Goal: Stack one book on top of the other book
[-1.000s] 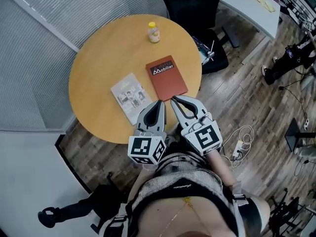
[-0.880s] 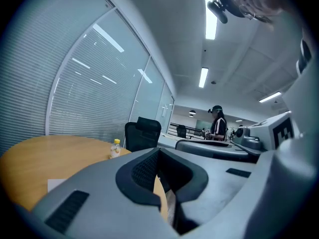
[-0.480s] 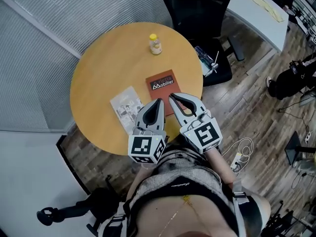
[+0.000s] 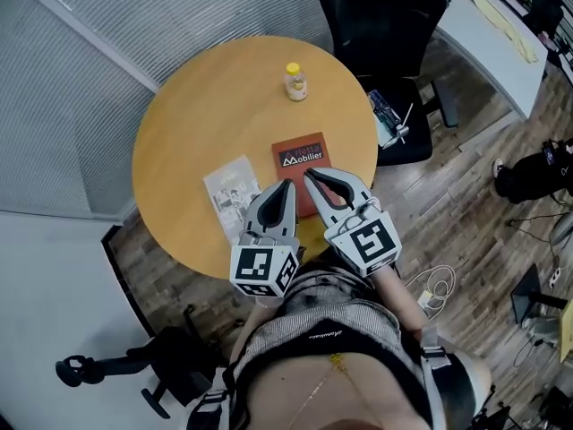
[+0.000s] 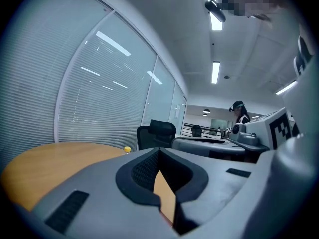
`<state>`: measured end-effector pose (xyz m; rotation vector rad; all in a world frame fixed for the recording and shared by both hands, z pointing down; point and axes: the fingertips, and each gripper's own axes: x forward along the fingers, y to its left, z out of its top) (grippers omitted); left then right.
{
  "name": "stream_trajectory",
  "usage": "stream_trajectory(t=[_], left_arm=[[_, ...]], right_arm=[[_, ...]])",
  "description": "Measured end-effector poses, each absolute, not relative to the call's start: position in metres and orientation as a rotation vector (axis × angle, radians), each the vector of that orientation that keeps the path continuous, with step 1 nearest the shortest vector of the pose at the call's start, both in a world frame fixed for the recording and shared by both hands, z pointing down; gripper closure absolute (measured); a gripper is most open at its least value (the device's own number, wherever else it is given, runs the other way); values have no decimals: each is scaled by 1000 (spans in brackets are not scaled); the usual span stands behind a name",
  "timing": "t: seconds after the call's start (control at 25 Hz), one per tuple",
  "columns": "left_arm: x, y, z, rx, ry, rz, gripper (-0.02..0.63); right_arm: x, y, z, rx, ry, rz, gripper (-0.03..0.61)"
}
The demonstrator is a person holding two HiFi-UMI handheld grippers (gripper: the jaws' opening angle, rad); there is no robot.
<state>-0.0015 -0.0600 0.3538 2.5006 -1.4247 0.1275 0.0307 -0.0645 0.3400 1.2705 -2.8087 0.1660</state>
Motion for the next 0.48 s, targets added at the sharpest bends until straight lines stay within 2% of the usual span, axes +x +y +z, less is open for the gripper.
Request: stream_trajectory(t=[0.48], left_arm=[[24,-81,350,2511,-1452,130,592]], right_arm=[[54,-84,340,1227,-2813,111,552]])
